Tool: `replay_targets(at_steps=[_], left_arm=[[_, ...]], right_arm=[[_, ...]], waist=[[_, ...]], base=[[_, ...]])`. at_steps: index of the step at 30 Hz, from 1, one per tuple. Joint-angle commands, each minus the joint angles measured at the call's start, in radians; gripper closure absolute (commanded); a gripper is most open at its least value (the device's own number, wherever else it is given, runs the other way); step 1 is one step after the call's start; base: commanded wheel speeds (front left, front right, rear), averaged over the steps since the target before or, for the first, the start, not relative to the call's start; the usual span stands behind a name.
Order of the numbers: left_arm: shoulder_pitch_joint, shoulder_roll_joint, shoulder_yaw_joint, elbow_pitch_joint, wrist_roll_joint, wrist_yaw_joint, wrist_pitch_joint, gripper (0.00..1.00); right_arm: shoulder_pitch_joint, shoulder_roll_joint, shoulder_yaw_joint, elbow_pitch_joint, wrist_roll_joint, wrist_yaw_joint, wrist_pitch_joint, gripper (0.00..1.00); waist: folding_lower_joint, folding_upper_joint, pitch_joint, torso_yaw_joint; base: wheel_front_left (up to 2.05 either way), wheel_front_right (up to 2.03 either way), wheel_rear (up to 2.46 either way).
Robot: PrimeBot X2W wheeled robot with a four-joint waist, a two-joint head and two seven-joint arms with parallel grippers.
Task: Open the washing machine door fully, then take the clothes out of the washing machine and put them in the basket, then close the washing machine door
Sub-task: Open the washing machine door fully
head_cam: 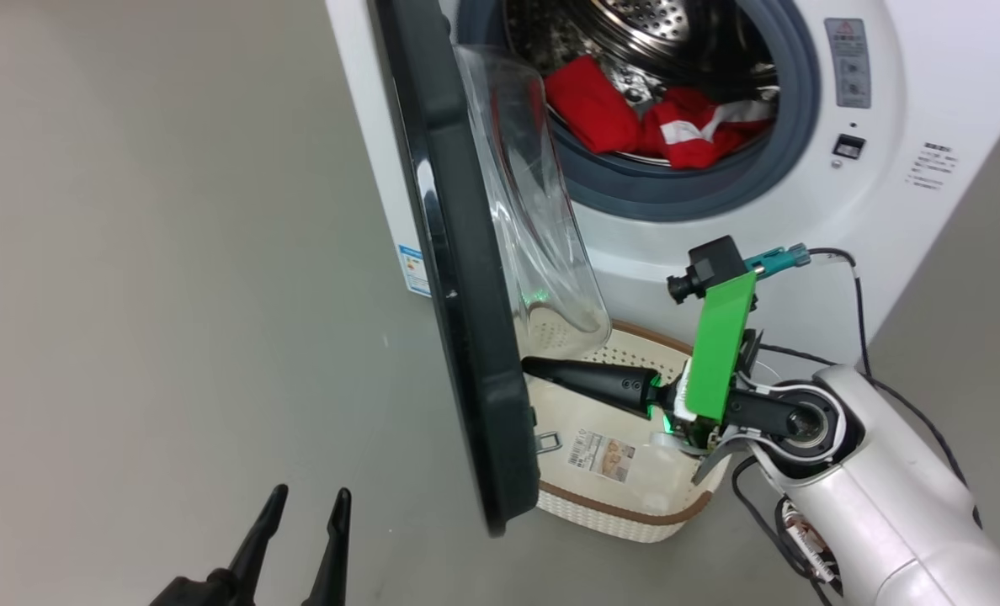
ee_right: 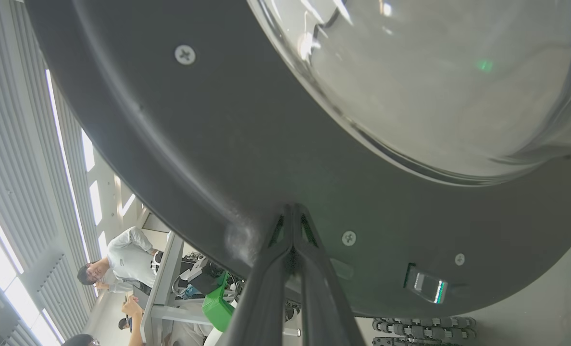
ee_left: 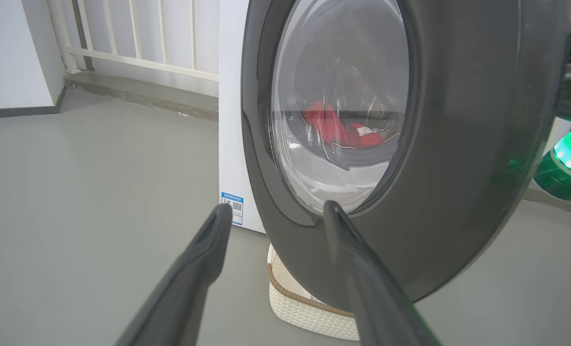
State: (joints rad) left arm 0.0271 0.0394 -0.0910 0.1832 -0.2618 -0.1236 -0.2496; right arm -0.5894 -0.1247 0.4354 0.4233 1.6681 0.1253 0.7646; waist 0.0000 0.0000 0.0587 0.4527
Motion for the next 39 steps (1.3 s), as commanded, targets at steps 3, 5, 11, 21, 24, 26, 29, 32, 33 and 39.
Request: replay_targets(at_steps=[3, 5, 11, 21, 24, 26, 29, 32, 33, 39], left_arm=[[-0.011, 0.011, 0.038, -0.025, 0.007, 0.004, -0.012, 0.0], [-0.01, 0.011, 0.039, -0.024, 0.005, 0.006, -0.012, 0.0], [-0.008, 0.011, 0.049, -0.03, -0.003, 0.014, -0.012, 0.0], [-0.003, 0.011, 0.068, -0.053, -0.018, 0.029, -0.012, 0.0], [-0.005, 0.011, 0.067, -0.057, -0.022, 0.033, -0.012, 0.0], [-0.005, 0.011, 0.067, -0.058, -0.023, 0.033, -0.012, 0.0], [-0.005, 0.011, 0.069, -0.059, -0.023, 0.034, -0.012, 0.0], [-0.006, 0.011, 0.071, -0.06, -0.021, 0.033, -0.012, 0.0], [-0.006, 0.011, 0.072, -0.059, -0.021, 0.033, -0.012, 0.0], [-0.01, 0.011, 0.071, -0.058, -0.023, 0.033, -0.012, 0.0]], right_arm=[[0.008, 0.038, 0.017, -0.037, -0.017, 0.005, -0.009, 1.0], [0.008, 0.044, 0.02, -0.037, -0.02, 0.005, -0.013, 1.0], [0.0, 0.061, 0.037, -0.035, -0.029, 0.005, -0.02, 1.0], [-0.037, 0.074, 0.091, -0.027, -0.02, 0.005, -0.057, 1.0], [-0.044, 0.074, 0.12, -0.035, 0.006, 0.005, -0.074, 1.0], [-0.049, 0.074, 0.137, -0.038, 0.019, 0.005, -0.084, 1.0], [-0.055, 0.074, 0.155, -0.039, 0.03, 0.005, -0.098, 1.0], [-0.058, 0.074, 0.166, -0.038, 0.04, 0.005, -0.109, 1.0], [-0.058, 0.074, 0.171, -0.038, 0.042, 0.005, -0.113, 1.0], [-0.064, 0.074, 0.195, -0.041, 0.059, 0.005, -0.134, 1.0]], waist=[[0.0, 0.0, -0.008, 0.032], [0.0, 0.0, -0.01, 0.044], [0.0, 0.0, -0.01, 0.065], [0.0, 0.0, 0.012, 0.077], [0.0, 0.0, 0.016, 0.079], [0.0, 0.0, 0.018, 0.08], [0.0, 0.0, 0.018, 0.079], [0.0, 0.0, 0.016, 0.079], [0.0, 0.0, 0.016, 0.079], [0.0, 0.0, 0.018, 0.08]], base=[[0.0, 0.0, 0.0], [0.0, 0.0, 0.0], [0.0, 0.0, 0.0], [0.0, 0.0, 0.0], [0.0, 0.0, 0.0], [0.0, 0.0, 0.0], [0.0, 0.0, 0.0], [0.0, 0.0, 0.0], [0.0, 0.0, 0.0], [0.0, 0.0, 0.0]])
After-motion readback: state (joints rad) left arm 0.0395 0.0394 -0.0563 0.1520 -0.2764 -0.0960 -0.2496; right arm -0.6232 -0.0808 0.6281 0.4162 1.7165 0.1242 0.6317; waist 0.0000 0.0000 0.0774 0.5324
